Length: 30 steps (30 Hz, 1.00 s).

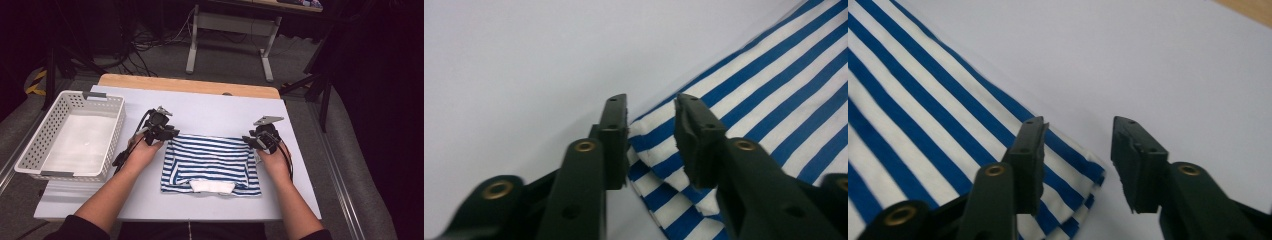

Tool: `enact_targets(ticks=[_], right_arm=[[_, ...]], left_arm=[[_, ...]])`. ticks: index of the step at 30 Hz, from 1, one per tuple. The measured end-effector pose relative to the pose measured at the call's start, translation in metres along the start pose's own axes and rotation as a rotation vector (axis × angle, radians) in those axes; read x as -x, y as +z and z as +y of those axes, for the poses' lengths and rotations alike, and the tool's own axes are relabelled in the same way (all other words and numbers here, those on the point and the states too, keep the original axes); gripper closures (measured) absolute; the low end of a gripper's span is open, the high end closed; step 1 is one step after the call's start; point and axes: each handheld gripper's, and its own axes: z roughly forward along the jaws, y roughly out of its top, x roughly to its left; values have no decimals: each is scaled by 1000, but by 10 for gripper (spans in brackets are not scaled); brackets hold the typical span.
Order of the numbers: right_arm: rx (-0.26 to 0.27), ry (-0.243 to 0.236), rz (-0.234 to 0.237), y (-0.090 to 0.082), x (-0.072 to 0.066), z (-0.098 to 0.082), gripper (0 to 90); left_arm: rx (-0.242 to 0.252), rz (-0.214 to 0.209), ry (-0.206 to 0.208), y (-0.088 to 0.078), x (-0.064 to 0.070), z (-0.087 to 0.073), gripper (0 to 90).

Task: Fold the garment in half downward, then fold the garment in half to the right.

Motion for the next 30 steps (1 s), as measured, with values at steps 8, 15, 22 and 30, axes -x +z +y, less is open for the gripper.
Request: enact_targets(ticks=[8,15,22,30], right_arm=[[82,8,119,-11,-23,13,401],[115,-46,200,-13,-50,24,382],[129,-95,290,-11,-82,32,354],[148,-192,367,-12,-116,40,353]], left_arm=[[40,-23,-1,-5,1,1,449],[55,-32,4,-6,0,1,389],[50,-53,9,-5,1,1,372],[46,-70,1,-6,0,0,371]])
